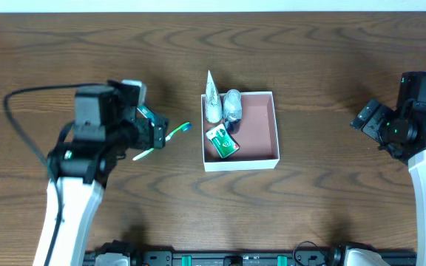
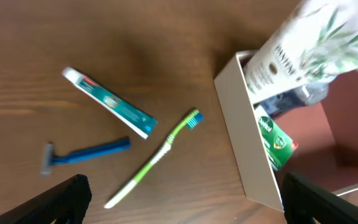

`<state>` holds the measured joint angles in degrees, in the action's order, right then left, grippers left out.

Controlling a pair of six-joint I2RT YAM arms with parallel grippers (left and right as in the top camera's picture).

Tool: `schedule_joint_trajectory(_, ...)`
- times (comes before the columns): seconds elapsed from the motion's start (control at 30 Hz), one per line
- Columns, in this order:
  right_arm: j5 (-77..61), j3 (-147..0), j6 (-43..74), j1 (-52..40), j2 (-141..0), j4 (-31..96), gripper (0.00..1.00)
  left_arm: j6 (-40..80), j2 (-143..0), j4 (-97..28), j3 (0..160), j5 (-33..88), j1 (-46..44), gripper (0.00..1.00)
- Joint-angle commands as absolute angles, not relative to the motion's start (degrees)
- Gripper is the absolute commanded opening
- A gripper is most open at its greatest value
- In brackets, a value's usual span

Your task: Pack container

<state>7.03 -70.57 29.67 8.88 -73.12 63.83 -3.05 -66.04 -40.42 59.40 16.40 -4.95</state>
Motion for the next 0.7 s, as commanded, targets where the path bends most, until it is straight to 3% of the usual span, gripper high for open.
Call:
schedule_joint_trajectory(0.0,7.03,-71.13,29.08,9.37,-73.3,63.94,0.99,-3.79,-71.59,-39.05,60.12,19.7,-5.06,0.98)
schedule_joint_trajectory(0.13,7.03,-71.13,29.08,9.37,-73.3,63.92,0.99,-2.81,-78.65,-34.28,60.14,18.85,-5.06,0.98)
schedule_joint_trajectory(0.5,7.03,-71.13,29.08,9.37,-73.3,63.92,0.99,27.59,-90.45,-25.1,60.14,-0.93,-5.06,0.98)
schedule_joint_trajectory(0.67,7.03,-71.13,29.08,9.37,-73.3,63.92,0.99,29.71,-93.17,-22.94,60.14,-1.17,-5.06,0.95)
